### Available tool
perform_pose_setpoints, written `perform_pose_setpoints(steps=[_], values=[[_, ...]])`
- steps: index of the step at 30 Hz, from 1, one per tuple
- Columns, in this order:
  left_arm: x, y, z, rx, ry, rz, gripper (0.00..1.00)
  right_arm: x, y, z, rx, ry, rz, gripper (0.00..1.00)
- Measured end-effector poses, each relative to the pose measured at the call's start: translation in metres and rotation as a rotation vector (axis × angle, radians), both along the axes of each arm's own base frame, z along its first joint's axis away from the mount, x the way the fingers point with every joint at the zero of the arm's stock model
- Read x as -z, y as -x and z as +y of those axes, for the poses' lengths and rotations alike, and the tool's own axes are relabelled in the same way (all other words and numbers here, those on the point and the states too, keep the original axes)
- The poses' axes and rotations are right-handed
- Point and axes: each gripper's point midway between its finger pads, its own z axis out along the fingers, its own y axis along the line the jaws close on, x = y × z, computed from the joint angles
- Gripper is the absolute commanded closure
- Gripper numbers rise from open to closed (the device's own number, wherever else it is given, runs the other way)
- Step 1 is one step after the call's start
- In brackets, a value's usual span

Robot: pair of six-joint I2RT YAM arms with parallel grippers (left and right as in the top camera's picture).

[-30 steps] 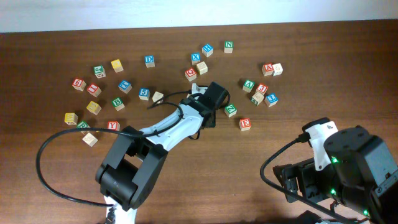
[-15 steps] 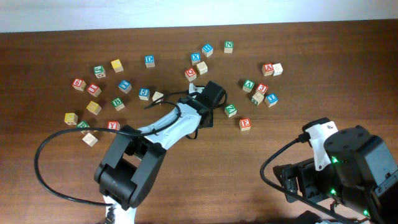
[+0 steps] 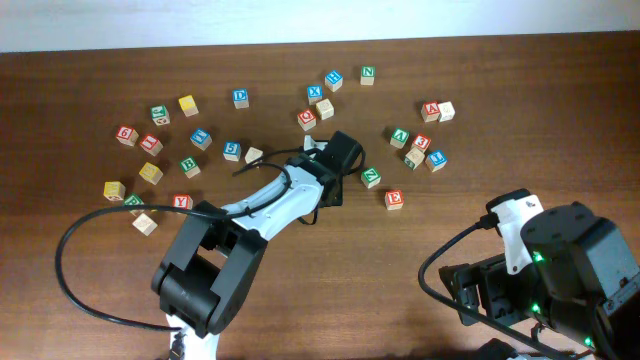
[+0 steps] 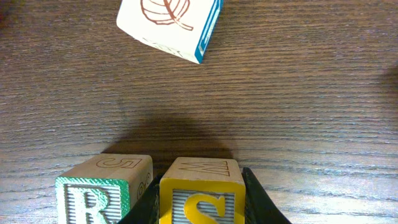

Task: Spell out RSS
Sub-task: 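Carry yellow S block with left gripper and lower beside R block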

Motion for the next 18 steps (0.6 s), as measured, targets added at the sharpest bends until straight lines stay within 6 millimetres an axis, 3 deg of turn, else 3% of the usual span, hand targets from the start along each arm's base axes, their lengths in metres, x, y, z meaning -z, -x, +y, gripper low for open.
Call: perform_pose_setpoints(steps=[3, 18], values=[[0.0000, 0.0001, -0.0001, -0.002, 0.001, 0.000, 0.73, 0.0000, -0.0001, 0.0000, -0.001, 0.000, -0.001, 0.02], [0.0009, 0.0028, 0.0019, -0.002, -0.008, 0.012, 0.72, 0.0000, -0.0001, 0.0000, 0.000, 0.000, 0.000, 0.02]])
